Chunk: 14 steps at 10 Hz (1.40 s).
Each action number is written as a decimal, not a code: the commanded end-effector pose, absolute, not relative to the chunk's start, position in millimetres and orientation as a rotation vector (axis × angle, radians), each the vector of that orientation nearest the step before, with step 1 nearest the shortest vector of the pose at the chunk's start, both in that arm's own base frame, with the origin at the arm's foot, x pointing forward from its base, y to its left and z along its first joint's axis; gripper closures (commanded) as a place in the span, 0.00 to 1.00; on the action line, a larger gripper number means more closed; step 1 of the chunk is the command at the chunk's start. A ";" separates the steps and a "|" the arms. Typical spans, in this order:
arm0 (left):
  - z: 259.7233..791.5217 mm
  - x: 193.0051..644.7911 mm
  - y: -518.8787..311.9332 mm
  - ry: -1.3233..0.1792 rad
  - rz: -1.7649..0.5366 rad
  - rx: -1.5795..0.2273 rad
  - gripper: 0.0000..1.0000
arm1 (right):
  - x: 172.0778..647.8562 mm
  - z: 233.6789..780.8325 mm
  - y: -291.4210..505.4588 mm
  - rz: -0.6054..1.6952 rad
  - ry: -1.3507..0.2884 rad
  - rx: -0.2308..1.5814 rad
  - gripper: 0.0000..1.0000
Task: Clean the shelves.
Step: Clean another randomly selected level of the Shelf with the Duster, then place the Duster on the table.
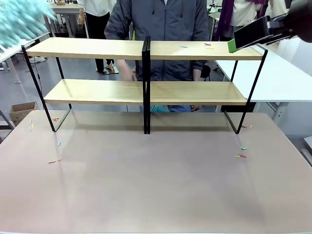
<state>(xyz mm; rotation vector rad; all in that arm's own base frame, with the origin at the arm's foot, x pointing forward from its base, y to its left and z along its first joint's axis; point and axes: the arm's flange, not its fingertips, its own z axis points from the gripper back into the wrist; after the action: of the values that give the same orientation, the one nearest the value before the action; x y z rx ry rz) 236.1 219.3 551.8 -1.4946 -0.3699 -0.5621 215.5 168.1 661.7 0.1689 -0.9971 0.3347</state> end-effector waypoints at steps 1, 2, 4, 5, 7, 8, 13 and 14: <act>575.2 246.6 267.6 -0.613 -0.305 -1.693 0.87 | 215.4 660.9 168.1 0.336 -0.995 0.171 0.00; 575.9 250.9 287.7 -0.642 -0.245 -1.702 0.87 | 215.4 660.9 168.1 0.336 -0.995 0.171 0.00; 570.7 271.5 313.6 -0.672 -0.022 -1.759 0.87 | 215.4 660.9 168.1 0.336 -0.995 0.171 0.00; 565.3 241.2 300.5 -0.631 -0.198 -1.694 0.87 | 215.4 660.9 168.1 0.336 -0.995 0.171 0.00; 565.3 241.2 300.5 -0.631 -0.198 -1.694 0.87 | 215.4 660.9 168.1 0.336 -0.995 0.171 0.00; 565.3 241.2 300.5 -0.631 -0.198 -1.694 0.87 | 215.4 660.9 168.1 0.336 -0.995 0.171 0.00; 565.3 241.2 300.5 -0.631 -0.198 -1.694 0.87 | 215.4 660.9 168.1 0.336 -0.995 0.171 0.00; 565.3 241.2 300.5 -0.631 -0.198 -1.694 0.87 | 215.4 660.9 168.1 0.336 -0.995 0.171 0.00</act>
<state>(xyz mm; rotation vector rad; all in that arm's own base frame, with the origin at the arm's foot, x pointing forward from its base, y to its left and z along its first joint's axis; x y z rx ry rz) 239.5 299.4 568.5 -1.6920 -0.6181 -0.1779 215.4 168.2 661.8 0.1686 -0.9974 0.3349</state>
